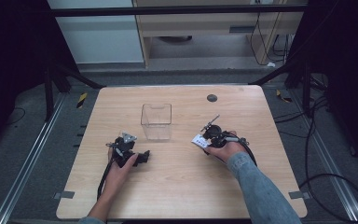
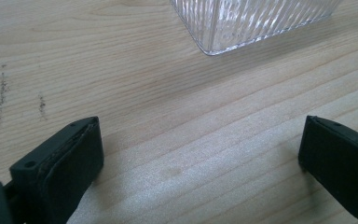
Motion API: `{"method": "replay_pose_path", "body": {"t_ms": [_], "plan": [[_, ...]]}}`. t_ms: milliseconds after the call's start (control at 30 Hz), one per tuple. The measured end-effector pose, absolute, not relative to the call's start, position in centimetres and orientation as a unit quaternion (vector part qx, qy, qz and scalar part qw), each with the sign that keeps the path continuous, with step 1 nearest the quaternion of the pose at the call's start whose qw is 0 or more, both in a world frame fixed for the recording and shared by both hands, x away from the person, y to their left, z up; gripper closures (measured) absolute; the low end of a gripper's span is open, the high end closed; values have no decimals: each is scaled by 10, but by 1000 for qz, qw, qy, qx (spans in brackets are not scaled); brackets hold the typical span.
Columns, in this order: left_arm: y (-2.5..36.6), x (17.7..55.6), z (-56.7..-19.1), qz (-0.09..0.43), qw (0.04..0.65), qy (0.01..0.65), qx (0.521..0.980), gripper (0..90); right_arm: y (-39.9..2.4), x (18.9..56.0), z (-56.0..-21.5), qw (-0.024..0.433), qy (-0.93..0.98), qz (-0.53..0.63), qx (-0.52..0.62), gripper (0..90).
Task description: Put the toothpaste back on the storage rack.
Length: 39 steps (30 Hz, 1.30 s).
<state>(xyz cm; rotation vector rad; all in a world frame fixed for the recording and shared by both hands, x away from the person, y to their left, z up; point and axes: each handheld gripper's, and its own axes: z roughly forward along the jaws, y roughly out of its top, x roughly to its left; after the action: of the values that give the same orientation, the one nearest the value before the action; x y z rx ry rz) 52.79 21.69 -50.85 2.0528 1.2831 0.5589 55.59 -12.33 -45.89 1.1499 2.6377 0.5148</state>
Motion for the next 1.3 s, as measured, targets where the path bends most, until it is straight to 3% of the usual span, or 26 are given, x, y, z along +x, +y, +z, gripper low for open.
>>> {"method": "replay_pose_path", "body": {"t_ms": [1033,1300], "plan": [[217,528,-509,213,323,488,782,0,-121,574,-471,76,901,159,395,566],[217,528,-509,213,323,488,782,0,-127,577,-469,60,892,168,415,659]]}}
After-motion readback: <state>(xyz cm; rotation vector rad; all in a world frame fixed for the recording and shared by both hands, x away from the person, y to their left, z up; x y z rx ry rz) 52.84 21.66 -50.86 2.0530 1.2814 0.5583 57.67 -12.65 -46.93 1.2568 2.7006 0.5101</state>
